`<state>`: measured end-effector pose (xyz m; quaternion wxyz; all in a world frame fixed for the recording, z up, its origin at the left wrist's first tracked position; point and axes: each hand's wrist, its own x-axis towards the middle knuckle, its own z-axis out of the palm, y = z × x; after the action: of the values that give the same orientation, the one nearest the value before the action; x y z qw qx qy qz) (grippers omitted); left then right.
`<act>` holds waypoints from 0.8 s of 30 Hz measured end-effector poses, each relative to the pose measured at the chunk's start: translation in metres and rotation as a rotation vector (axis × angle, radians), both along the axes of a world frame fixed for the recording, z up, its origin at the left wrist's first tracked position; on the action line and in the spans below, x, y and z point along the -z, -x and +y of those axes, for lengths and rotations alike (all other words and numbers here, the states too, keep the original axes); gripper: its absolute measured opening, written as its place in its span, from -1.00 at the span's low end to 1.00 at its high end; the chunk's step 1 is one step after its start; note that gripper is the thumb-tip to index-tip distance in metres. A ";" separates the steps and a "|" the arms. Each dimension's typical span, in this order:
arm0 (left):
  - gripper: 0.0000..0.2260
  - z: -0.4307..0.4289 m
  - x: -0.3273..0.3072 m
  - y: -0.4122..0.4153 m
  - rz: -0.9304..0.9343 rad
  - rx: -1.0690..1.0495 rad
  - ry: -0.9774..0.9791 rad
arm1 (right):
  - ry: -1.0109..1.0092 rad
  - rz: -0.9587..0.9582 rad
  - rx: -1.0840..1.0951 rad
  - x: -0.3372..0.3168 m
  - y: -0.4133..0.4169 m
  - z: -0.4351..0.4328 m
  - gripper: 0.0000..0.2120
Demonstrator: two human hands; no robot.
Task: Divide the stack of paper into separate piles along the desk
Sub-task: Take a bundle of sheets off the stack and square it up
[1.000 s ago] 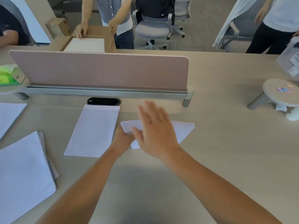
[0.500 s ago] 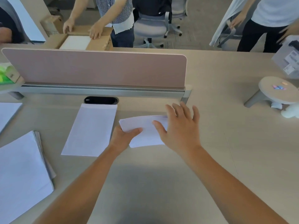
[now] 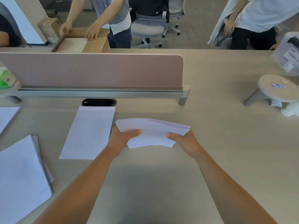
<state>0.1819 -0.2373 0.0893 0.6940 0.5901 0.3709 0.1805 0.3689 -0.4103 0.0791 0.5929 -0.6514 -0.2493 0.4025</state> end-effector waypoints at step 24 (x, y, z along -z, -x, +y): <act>-0.86 -0.016 0.006 -0.059 0.106 -0.116 0.044 | 0.168 -0.540 0.220 0.047 -0.011 -0.005 -0.65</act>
<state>0.2405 -0.2538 0.0836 0.6745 0.5611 0.4446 0.1805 0.3797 -0.4154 0.0322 0.4894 -0.8046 -0.2917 0.1674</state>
